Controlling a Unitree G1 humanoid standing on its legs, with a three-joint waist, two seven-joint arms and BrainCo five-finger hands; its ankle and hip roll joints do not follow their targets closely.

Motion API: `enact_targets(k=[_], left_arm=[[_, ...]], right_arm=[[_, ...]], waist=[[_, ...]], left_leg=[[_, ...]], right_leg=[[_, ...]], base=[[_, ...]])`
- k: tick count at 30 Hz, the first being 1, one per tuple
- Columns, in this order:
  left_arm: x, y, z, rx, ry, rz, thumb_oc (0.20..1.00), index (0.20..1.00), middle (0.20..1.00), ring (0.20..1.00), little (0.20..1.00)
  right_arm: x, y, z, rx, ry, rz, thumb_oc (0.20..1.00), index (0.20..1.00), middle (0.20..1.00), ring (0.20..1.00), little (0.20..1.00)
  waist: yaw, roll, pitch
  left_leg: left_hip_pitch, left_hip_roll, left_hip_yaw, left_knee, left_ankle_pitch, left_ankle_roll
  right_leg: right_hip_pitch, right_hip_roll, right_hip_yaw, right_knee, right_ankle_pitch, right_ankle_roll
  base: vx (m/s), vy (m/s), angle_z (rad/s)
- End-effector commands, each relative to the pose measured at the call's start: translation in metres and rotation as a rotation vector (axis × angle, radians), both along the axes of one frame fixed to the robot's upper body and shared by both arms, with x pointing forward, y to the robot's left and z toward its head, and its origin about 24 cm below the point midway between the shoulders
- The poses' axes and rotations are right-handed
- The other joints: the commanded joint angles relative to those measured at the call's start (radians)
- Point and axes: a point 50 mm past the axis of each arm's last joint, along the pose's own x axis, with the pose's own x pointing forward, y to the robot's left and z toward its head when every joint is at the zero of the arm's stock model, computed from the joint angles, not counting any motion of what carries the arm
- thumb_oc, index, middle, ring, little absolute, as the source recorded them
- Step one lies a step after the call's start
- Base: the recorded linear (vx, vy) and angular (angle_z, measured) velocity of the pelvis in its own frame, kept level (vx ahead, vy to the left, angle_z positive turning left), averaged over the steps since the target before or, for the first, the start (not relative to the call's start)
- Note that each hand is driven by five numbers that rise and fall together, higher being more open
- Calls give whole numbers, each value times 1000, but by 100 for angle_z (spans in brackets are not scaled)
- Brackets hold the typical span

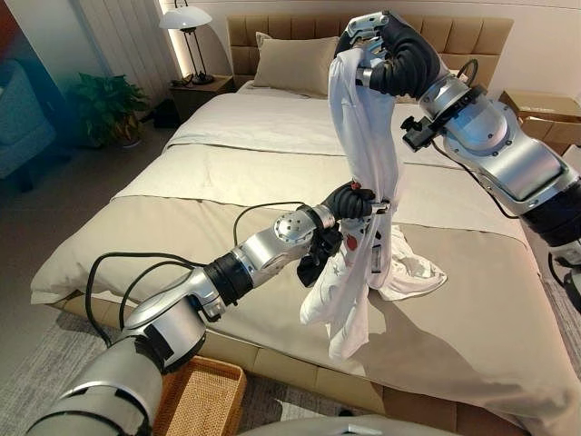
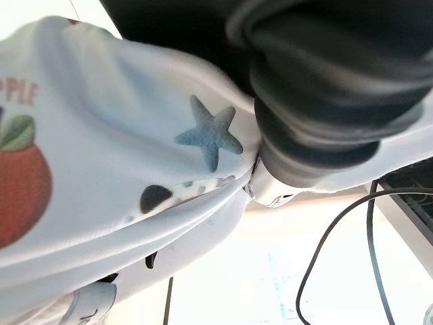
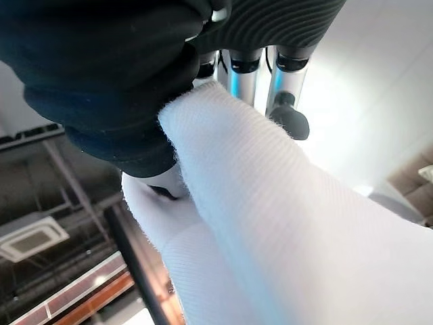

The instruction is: Pick up clothes into the bucket

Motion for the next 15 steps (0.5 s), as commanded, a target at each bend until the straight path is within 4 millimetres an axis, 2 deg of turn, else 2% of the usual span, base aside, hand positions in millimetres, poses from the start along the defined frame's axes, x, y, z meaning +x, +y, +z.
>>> enact_targets(k=[1, 4, 5, 9, 11, 12, 13, 14, 15], left_arm=[[4, -23, 26, 0, -100, -60, 200, 200, 200, 200, 200], [4, -23, 27, -1, -101, -61, 200, 200, 200, 200, 200], [4, -23, 27, -3, -102, -60, 200, 200, 200, 200, 200], [9, -13, 31, -17, -120, -19, 200, 200, 200, 200, 200], [13, 4, 35, -34, -139, 24, 200, 200, 200, 200, 200], [12, 4, 34, -32, -138, 24, 200, 200, 200, 200, 200], [14, 25, 42, -59, -165, 68, 200, 200, 200, 200, 200], [14, 25, 41, -56, -164, 67, 200, 200, 200, 200, 200], [13, 45, 52, -81, -201, 103, 200, 200, 200, 200, 200]], right_arm=[[-20, 8, 58, 21, -216, 51, 200, 200, 200, 200, 200], [-19, 8, 58, 21, -210, 51, 219, 219, 219, 219, 219], [-18, 7, 58, 30, -211, 45, 1000, 1000, 1000, 1000, 1000], [-19, 3, 60, 16, -229, 17, 1000, 1000, 1000, 1000, 1000], [-23, -12, 63, 56, -243, -9, 1000, 1000, 1000, 1000, 1000], [-23, -12, 62, 58, -242, -9, 1000, 1000, 1000, 1000, 1000], [-28, -37, 61, 125, -260, -66, 1000, 1000, 1000, 1000, 1000], [-29, -38, 61, 128, -259, -67, 1000, 1000, 1000, 1000, 1000], [-34, -62, 48, 187, -250, -123, 1000, 1000, 1000, 1000, 1000]], waist=[[11, -62, -35], [11, -62, -34], [11, -61, -33], [13, -62, -30], [13, -62, -26], [14, -63, -26], [15, -60, -20], [16, -62, -20], [21, -60, -15]], left_leg=[[-19, -36, -40, 91, -97, 12], [-21, -36, -41, 93, -97, 12], [-22, -36, -41, 94, -98, 12], [-24, -36, -39, 96, -99, 11], [-25, -36, -39, 99, -100, 11], [-26, -36, -40, 99, -100, 11], [-33, -35, -42, 102, -102, 12], [-33, -35, -42, 103, -102, 12], [-43, -37, -47, 107, -103, 15]], right_leg=[[-19, -92, -47, 92, -20, 76], [-20, -91, -46, 93, -21, 75], [-21, -92, -46, 94, -21, 75], [-25, -91, -45, 97, -23, 74], [-25, -91, -46, 98, -24, 74], [-25, -91, -47, 98, -24, 74], [-30, -91, -48, 100, -25, 74], [-30, -91, -49, 100, -26, 74], [-37, -91, -52, 103, -27, 75]], base=[[0, 0, 0], [0, 0, 0], [0, 0, 0], [0, 0, 0], [0, 0, 0], [0, 0, 0], [0, 0, 0], [0, 0, 0], [0, 0, 0]])
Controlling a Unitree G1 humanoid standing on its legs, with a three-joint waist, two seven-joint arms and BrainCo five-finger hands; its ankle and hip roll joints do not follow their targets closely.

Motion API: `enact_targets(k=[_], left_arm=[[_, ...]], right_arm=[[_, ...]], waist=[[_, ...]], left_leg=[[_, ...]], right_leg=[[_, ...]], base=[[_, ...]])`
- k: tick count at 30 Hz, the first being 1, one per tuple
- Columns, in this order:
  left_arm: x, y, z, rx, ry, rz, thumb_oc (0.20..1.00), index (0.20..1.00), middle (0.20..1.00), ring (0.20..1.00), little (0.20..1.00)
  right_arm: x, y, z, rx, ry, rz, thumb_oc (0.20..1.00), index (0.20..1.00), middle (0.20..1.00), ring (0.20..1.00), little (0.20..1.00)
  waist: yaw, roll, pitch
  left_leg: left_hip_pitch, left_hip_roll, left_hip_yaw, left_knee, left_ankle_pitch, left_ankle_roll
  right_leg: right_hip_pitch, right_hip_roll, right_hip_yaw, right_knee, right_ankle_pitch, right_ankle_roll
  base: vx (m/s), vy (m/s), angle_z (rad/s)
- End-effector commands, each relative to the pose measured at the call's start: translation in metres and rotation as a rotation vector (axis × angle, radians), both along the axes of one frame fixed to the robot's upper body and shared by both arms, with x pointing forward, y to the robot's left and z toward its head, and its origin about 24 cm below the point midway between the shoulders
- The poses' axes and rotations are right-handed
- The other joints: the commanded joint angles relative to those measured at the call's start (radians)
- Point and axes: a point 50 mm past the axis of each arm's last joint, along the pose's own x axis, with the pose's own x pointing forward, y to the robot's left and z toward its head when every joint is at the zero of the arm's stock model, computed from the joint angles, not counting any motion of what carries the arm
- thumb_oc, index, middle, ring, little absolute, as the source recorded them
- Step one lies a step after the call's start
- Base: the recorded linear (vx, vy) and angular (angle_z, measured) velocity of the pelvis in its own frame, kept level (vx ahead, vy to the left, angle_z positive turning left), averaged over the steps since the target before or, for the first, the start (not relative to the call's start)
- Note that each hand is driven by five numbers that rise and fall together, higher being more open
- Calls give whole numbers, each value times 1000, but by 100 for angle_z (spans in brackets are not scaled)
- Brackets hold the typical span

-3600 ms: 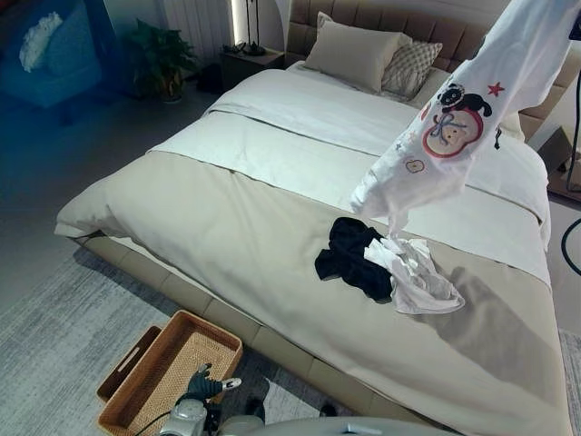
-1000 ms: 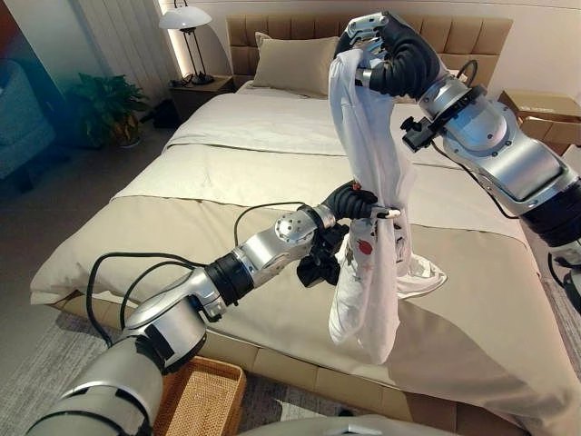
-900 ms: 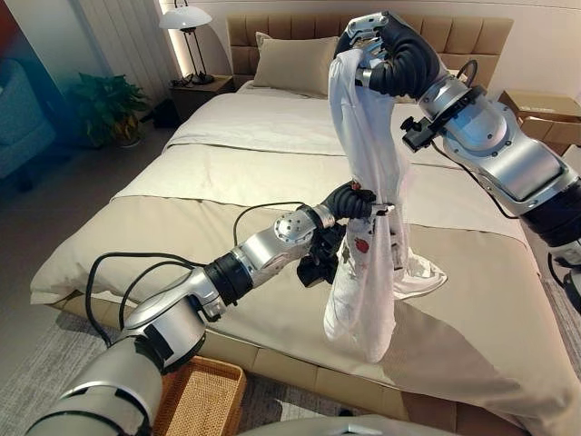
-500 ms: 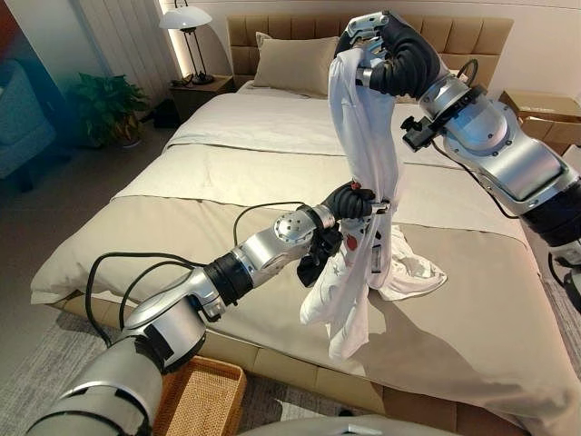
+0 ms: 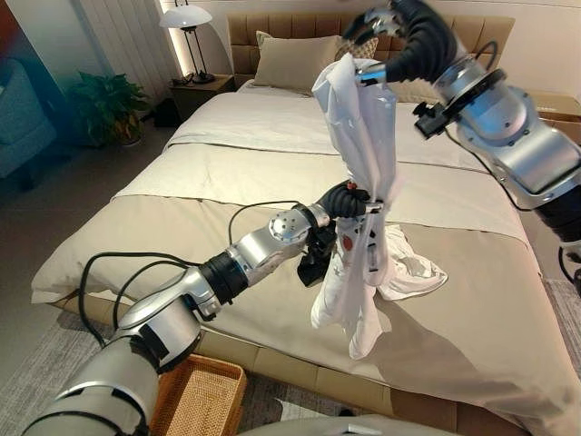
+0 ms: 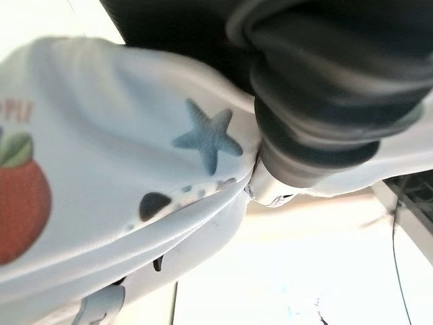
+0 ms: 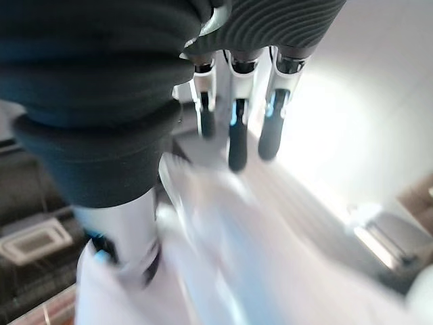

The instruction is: Pick up clothes into the bucket

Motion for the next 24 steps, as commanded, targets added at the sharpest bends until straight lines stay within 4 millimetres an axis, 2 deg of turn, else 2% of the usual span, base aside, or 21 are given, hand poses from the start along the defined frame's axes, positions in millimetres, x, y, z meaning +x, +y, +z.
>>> enact_targets(k=[1, 2, 3, 4, 6, 7, 8, 9, 10, 12, 13, 14, 15, 17, 18, 19, 20, 21, 22, 23, 24], left_arm=[[10, 16, 47, -104, -163, 52, 200, 200, 200, 200, 200], [9, 46, 59, -97, -225, 117, 200, 200, 200, 200, 200], [9, 45, 59, -96, -224, 116, 200, 200, 200, 200, 200], [6, 75, 70, -114, -277, 193, 200, 200, 200, 200, 200], [3, 92, 72, -140, -286, 245, 200, 200, 200, 200, 200], [0, 104, 73, -142, -304, 282, 200, 200, 200, 200, 200], [-2, 113, 72, -140, -315, 310, 200, 200, 200, 200, 200], [-3, 113, 71, -139, -313, 309, 200, 200, 200, 200, 200], [-10, 134, 76, -114, -369, 379, 200, 200, 200, 200, 200], [-18, 159, 81, -59, -442, 466, 200, 200, 200, 200, 200], [-22, 169, 84, -47, -468, 496, 200, 200, 200, 200, 200], [-23, 169, 83, -45, -467, 498, 200, 200, 200, 200, 200], [-33, 196, 87, 20, -520, 589, 200, 200, 200, 200, 200], [-46, 223, 90, 94, -559, 681, 200, 200, 200, 200, 200], [-51, 230, 91, 107, -572, 707, 200, 200, 200, 200, 200], [-52, 231, 91, 108, -572, 711, 200, 200, 200, 200, 200], [-65, 255, 90, 131, -582, 810, 200, 200, 200, 200, 200], [-73, 263, 88, 129, -579, 849, 200, 200, 200, 200, 200], [-74, 264, 87, 130, -578, 852, 200, 200, 200, 200, 200], [-84, 276, 79, 128, -559, 914, 200, 200, 200, 200, 200], [-89, 282, 75, 131, -550, 945, 200, 200, 200, 200, 200]], right_arm=[[-17, -31, 24, 82, -133, -78, 1000, 1000, 1000, 1000, 1000], [-23, -61, 0, 150, -87, -151, 1000, 1000, 1000, 1000, 1000], [-23, -62, -1, 151, -86, -152, 1000, 1000, 1000, 1000, 1000], [-30, -92, -25, 228, -36, -241, 1000, 1000, 1000, 1000, 1000], [-33, -116, -48, 308, 17, -324, 1000, 1000, 1000, 1000, 1000], [-36, -134, -68, 378, 69, -388, 1000, 1000, 1000, 1000, 1000], [-39, -142, -81, 403, 101, -424, 1000, 1000, 1000, 1000, 1000], [-40, -142, -82, 404, 102, -425, 1000, 1000, 1000, 1000, 1000], [-47, -165, -114, 465, 177, -549, 1000, 1000, 1000, 1000, 1000], [-61, -186, -154, 524, 269, -685, 1000, 1000, 1000, 1000, 1000], [-66, -192, -168, 536, 306, -723, 1000, 1000, 1000, 1000, 1000], [-66, -191, -168, 535, 308, -722, 1000, 1000, 1000, 1000, 1000], [-80, -199, -211, 620, 425, -799, 1000, 1000, 1000, 1000, 1000], [-91, -203, -257, 657, 569, -897, 1000, 1000, 1000, 1000, 1000], [-96, -204, -270, 678, 609, -926, 1000, 1000, 1000, 1000, 1000], [-95, -203, -270, 675, 611, -922, 1000, 1000, 1000, 1000, 1000], [-109, -200, -306, 734, 722, -986, 1000, 1000, 1000, 1000, 1000], [-113, -196, -321, 754, 773, -1001, 1000, 1000, 1000, 1000, 1000], [-113, -196, -321, 753, 773, -998, 1000, 1000, 1000, 1000, 1000], [-119, -187, -346, 773, 868, -1029, 1000, 1000, 1000, 1000, 1000], [-124, -183, -359, 757, 927, -1043, 1000, 1000, 1000, 1000, 1000]], waist=[[13, -63, -23], [18, -59, -18], [20, -60, -18], [23, -58, -10], [31, -60, -5], [34, -62, -2], [38, -62, 0], [38, -63, -1], [44, -65, 5], [48, -64, 13], [51, -63, 19], [50, -64, 18], [58, -58, 31], [65, -54, 43], [74, -51, 50], [69, -51, 48], [87, -43, 69], [89, -42, 75], [86, -42, 75], [99, -38, 95], [105, -36, 107]], left_leg=[[-37, -37, -44, 107, -101, 11], [-41, -37, -46, 107, -101, 14], [-40, -37, -46, 107, -102, 14], [-50, -39, -48, 109, -95, 17], [-44, -37, -52, 106, -104, 17], [-52, -38, -53, 108, -96, 19], [-48, -36, -55, 106, -105, 18], [-48, -36, -55, 106, -105, 18], [-51, -36, -59, 104, -104, 19], [-56, -37, -66, 102, -103, 19], [-62, -38, -67, 103, -102, 20], [-62, -38, -68, 103, -102, 20], [-71, -39, -73, 102, -99, 21], [-84, -42, -78, 105, -97, 21], [-89, -43, -82, 104, -95, 21], [-90, -43, -82, 104, -95, 21], [-105, -46, -91, 107, -90, 20], [-112, -48, -95, 110, -89, 20], [-113, -48, -96, 110, -89, 20], [-128, -50, -104, 116, -85, 19], [-139, -53, -111, 120, -82, 19]], right_leg=[[-32, -92, -50, 103, -25, 76], [-35, -93, -57, 104, -27, 77], [-34, -93, -57, 104, -27, 77], [-39, -94, -64, 103, -23, 76], [-31, -92, -69, 99, -33, 78], [-36, -93, -72, 100, -28, 77], [-31, -91, -73, 100, -36, 78], [-31, -91, -73, 100, -37, 78], [-35, -90, -76, 102, -41, 76], [-41, -90, -80, 106, -42, 76], [-45, -90, -82, 109, -44, 75], [-46, -90, -82, 110, -44, 75], [-54, -91, -88, 116, -46, 74], [-67, -93, -93, 123, -47, 73], [-70, -94, -96, 124, -48, 72], [-70, -94, -96, 124, -48, 72], [-82, -95, -104, 129, -48, 70], [-87, -97, -106, 130, -49, 70], [-87, -97, -107, 131, -49, 70], [-100, -98, -113, 137, -47, 67], [-109, -99, -118, 142, -47, 65]], base=[[14, 6, 6], [12, 6, 6], [-9, 9, 14], [15, -3, 10], [24, -2, 11], [17, 1, 6], [0, 0, 0], [34, -4, 2], [0, 0, 0], [-1, 6, 2], [-9, 7, 6], [-24, 13, 12], [-14, 13, 10], [-34, 11, 9], [-32, 2, 13], [-54, 3, 14], [-50, 5, 13], [-50, 5, 7], [-51, 6, 15], [-80, 8, 19], [-122, 9, 22]])
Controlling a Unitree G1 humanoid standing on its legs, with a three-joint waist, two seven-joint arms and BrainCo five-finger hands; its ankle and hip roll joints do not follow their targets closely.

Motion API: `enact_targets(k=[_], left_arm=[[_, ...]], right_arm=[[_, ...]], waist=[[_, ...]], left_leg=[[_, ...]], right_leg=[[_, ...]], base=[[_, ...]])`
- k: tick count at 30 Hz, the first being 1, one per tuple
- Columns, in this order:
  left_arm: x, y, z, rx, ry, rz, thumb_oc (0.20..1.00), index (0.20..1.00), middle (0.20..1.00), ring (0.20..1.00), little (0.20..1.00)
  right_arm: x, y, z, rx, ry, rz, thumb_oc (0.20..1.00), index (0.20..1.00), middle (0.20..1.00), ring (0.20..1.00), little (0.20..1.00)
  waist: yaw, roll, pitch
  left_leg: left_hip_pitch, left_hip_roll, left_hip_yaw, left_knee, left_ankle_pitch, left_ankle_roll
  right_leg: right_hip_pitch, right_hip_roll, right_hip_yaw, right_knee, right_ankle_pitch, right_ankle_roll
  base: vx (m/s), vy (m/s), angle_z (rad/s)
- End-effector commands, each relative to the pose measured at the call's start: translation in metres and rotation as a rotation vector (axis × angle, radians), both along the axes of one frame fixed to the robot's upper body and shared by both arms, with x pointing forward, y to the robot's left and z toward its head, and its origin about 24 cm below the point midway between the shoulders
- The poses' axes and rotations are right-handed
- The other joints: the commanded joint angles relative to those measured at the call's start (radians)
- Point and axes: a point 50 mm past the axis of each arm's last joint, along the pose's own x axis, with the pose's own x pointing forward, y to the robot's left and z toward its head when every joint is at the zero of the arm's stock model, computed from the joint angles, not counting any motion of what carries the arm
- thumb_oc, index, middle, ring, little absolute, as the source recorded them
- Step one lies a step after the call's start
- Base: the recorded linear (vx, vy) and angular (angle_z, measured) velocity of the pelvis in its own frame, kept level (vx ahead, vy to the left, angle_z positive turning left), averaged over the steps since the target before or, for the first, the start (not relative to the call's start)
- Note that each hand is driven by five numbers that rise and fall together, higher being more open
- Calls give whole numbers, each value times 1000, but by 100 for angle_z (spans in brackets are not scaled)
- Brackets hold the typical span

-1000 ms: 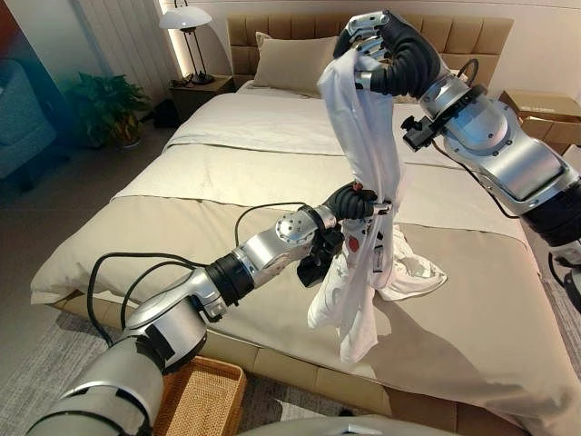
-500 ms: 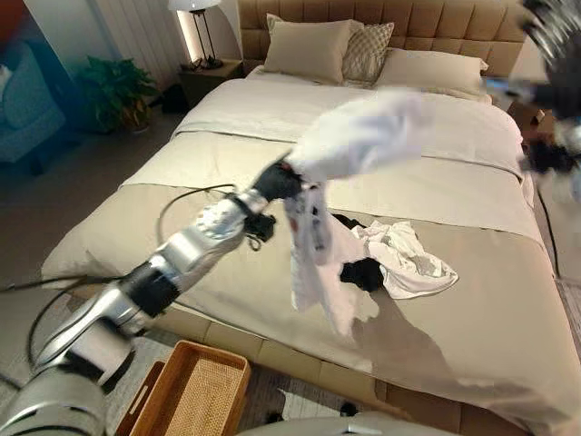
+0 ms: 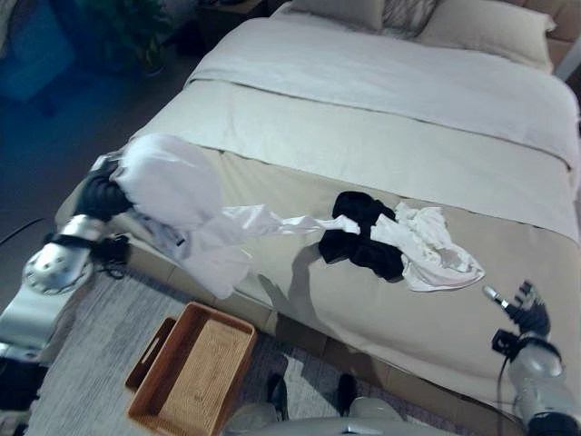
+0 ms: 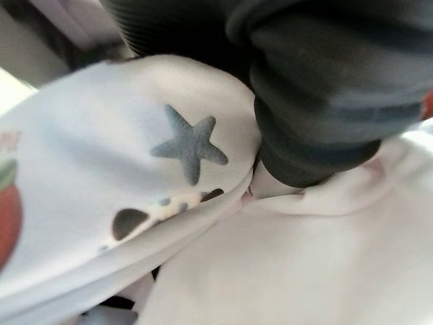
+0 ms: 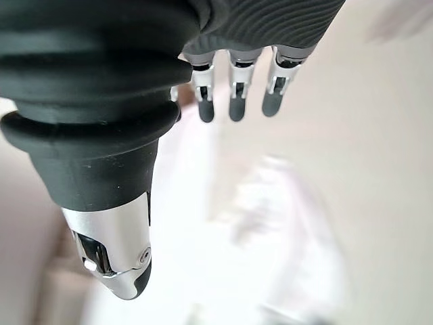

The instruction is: Pick up clothes into the bucket

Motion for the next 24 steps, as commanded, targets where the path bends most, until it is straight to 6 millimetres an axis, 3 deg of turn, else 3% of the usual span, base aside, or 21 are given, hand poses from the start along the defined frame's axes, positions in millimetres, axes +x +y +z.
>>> enact_targets(k=[1, 7, 8, 12, 18, 24], left_arm=[[-13, 10, 32, 61, -186, 55, 200, 200, 200, 200, 200], [-15, 14, -9, 25, -123, 156, 200, 200, 200, 200, 200], [-15, 14, -9, 25, -124, 156, 200, 200, 200, 200, 200], [-5, 8, -41, -10, -62, 207, 200, 200, 200, 200, 200], [7, 3, -78, -49, 57, 246, 200, 200, 200, 200, 200], [16, -6, -111, -43, 194, 247, 200, 200, 200, 200, 200]], right_arm=[[25, 7, 8, -42, -48, 59, 1000, 1000, 1000, 1000, 1000], [3, 24, -37, 21, 182, 94, 1000, 1000, 1000, 1000, 1000], [3, 24, -37, 19, 181, 94, 1000, 1000, 1000, 1000, 1000], [-5, 31, -50, -9, 295, 179, 1000, 1000, 1000, 1000, 1000], [6, 45, -50, -30, 299, 262, 1000, 1000, 1000, 1000, 1000], [15, 45, -46, -48, 276, 263, 1000, 1000, 1000, 1000, 1000]], waist=[[9, -37, -8], [30, -37, 64], [28, -36, 64], [37, -50, 116], [40, -64, 167], [34, -73, 208]], left_leg=[[-67, -29, -39, 112, -67, 15], [-136, -41, -81, 145, -54, 13], [-138, -42, -83, 146, -54, 13], [-205, -41, -114, 176, -42, 10], [-265, -39, -130, 196, -32, 9], [-297, -38, -139, 205, -33, 11]], right_leg=[[-75, -73, -41, 144, -24, 55], [-131, -84, -75, 185, -30, 47], [-132, -85, -76, 187, -31, 46], [-182, -97, -103, 219, -34, 42], [-231, -107, -114, 247, -35, 39], [-269, -117, -115, 275, -48, 36]], base=[[-131, 15, 23], [-89, 10, 25], [-98, -3, 24], [-76, 11, 23], [-22, 24, 13], [-8, 30, 4]])
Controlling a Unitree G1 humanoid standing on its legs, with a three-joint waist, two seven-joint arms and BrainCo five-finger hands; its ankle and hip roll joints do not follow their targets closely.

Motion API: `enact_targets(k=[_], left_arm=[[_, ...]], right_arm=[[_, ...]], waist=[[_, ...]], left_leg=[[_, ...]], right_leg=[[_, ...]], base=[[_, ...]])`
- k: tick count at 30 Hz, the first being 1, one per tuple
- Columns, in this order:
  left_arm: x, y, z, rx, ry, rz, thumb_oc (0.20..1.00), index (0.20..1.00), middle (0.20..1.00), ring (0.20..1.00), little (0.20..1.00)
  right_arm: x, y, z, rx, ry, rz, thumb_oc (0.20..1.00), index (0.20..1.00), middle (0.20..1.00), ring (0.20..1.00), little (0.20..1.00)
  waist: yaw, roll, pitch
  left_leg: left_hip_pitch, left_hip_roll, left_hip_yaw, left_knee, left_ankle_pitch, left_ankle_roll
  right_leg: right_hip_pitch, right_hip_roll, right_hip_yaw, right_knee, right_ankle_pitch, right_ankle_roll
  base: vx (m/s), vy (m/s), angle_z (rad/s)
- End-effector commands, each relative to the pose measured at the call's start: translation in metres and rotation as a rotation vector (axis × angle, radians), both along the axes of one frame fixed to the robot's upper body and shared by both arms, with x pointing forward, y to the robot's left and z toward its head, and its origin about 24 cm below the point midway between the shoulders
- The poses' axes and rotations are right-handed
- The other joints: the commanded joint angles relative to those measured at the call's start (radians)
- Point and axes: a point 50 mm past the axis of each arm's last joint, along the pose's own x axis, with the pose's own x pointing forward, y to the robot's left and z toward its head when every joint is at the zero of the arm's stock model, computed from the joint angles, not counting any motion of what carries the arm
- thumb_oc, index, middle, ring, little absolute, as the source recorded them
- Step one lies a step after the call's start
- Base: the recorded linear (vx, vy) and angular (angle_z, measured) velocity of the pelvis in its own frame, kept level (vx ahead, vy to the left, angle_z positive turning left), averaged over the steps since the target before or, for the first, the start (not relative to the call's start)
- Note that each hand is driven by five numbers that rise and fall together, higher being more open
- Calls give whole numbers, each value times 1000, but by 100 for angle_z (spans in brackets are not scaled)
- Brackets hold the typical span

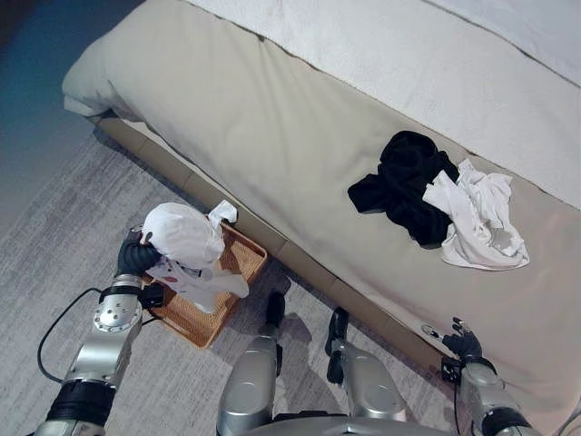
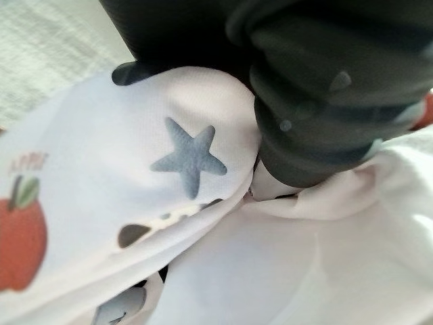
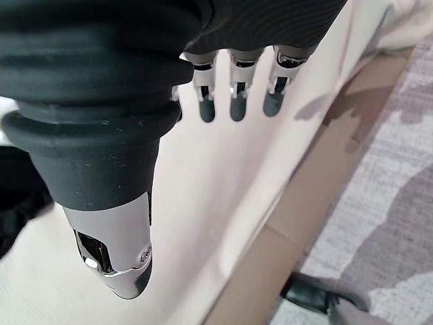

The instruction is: Pick up clothes into the bucket

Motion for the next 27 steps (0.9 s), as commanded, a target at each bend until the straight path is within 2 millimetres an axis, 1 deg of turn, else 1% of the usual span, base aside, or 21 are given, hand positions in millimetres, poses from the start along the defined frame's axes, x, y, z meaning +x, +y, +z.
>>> enact_targets(k=[1, 8, 10, 13, 15, 16, 17, 19, 20, 21, 22, 23, 24, 25, 27], left_arm=[[9, 3, 12, 75, -63, 14, 200, 200, 200, 200, 200], [11, 1, -19, 142, 70, 59, 200, 200, 200, 200, 200], [14, -2, -23, 158, 84, 71, 200, 200, 200, 200, 200], [19, 2, -27, 224, 115, 115, 200, 200, 200, 200, 200], [21, 3, -26, 248, 113, 124, 200, 200, 200, 200, 200], [24, 9, -26, 287, 131, 159, 200, 200, 200, 200, 200], [25, 9, -26, 287, 130, 159, 200, 200, 200, 200, 200], [27, 22, -22, 316, 132, 243, 200, 200, 200, 200, 200], [27, 22, -22, 316, 132, 243, 200, 200, 200, 200, 200], [28, 24, -19, 319, 113, 267, 200, 200, 200, 200, 200], [28, 33, -9, 316, 59, 333, 200, 200, 200, 200, 200], [28, 33, -8, 317, 59, 333, 200, 200, 200, 200, 200], [26, 42, -5, 310, 36, 408, 200, 200, 200, 200, 200], [25, 49, -2, 321, 26, 447, 200, 200, 200, 200, 200], [24, 58, 4, 352, 22, 476, 200, 200, 200, 200, 200]], right_arm=[[7, -7, 10, -67, -37, 40, 1000, 1000, 1000, 1000, 1000], [19, -3, 16, -91, -77, 58, 1000, 1000, 1000, 1000, 1000], [22, -2, 18, -101, -83, 64, 1000, 1000, 1000, 1000, 1000], [30, 1, 24, -115, -117, 81, 1000, 1000, 1000, 1000, 1000], [32, 2, 25, -116, -124, 83, 1000, 1000, 1000, 1000, 1000], [36, 6, 27, -120, -142, 95, 1000, 1000, 1000, 1000, 1000], [37, 6, 28, -120, -143, 95, 1000, 1000, 1000, 1000, 1000], [42, 12, 31, -117, -171, 114, 1000, 1000, 1000, 1000, 1000], [42, 12, 31, -117, -171, 114, 1000, 1000, 1000, 1000, 1000], [43, 13, 32, -115, -180, 114, 1000, 1000, 1000, 1000, 1000], [42, 17, 31, -106, -191, 114, 1000, 1000, 1000, 1000, 1000], [42, 17, 31, -106, -191, 114, 1000, 1000, 1000, 1000, 1000], [42, 21, 29, -100, -196, 115, 1000, 1000, 1000, 1000, 1000], [42, 23, 29, -98, -204, 117, 1000, 1000, 1000, 1000, 1000], [43, 26, 29, -90, -215, 115, 1000, 1000, 1000, 1000, 1000]], waist=[[1, -32, -12], [-14, -50, 24], [-19, -55, 32], [-27, -66, 51], [-28, -69, 59], [-35, -79, 73], [-34, -79, 73], [-46, -99, 73], [-46, -99, 73], [-48, -104, 73], [-51, -118, 73], [-51, -118, 73], [-52, -130, 73], [-55, -138, 73], [-59, -149, 73]], left_leg=[[-31, -6, -15, 57, -29, 11], [-57, 5, 2, 56, -29, 10], [-67, 7, 6, 54, -27, 10], [-97, 8, 9, 64, -24, 10], [-109, 8, 11, 70, -25, 11], [-138, 8, 17, 86, -26, 12], [-139, 8, 17, 87, -26, 12], [-204, 10, 27, 116, -30, 14], [-205, 10, 27, 118, -31, 14], [-227, 11, 28, 129, -33, 14], [-275, 12, 31, 155, -36, 13], [-276, 12, 32, 156, -37, 13], [-306, 14, 32, 170, -40, 11], [-328, 15, 35, 186, -45, 10], [-364, 16, 32, 203, -49, 7]], right_leg=[[-62, -87, -2, 123, -10, 36], [-98, -84, 15, 123, -6, 38], [-111, -83, 20, 121, -4, 39], [-143, -80, 27, 133, -4, 38], [-156, -79, 29, 138, -4, 38], [-186, -77, 36, 149, -2, 37], [-188, -77, 36, 150, -3, 37], [-246, -71, 48, 158, 7, 37], [-248, -71, 48, 159, 7, 37], [-267, -70, 52, 159, 11, 38], [-304, -66, 58, 158, 19, 39], [-305, -66, 59, 159, 19, 39], [-329, -63, 60, 154, 25, 40], [-340, -63, 62, 150, 28, 40], [-369, -60, 66, 148, 35, 41]], base=[[0, 0, 0], [-11, 25, -1], [-15, 19, -5], [-34, 18, -2], [-20, 14, 0], [-32, 20, -1], [-41, 33, -8], [-20, 14, -15], [-17, 3, -13], [-19, 5, -12], [-19, 4, -12], [-11, -14, -8], [2, -26, -3], [5, -30, -3], [1, -8, -5]])
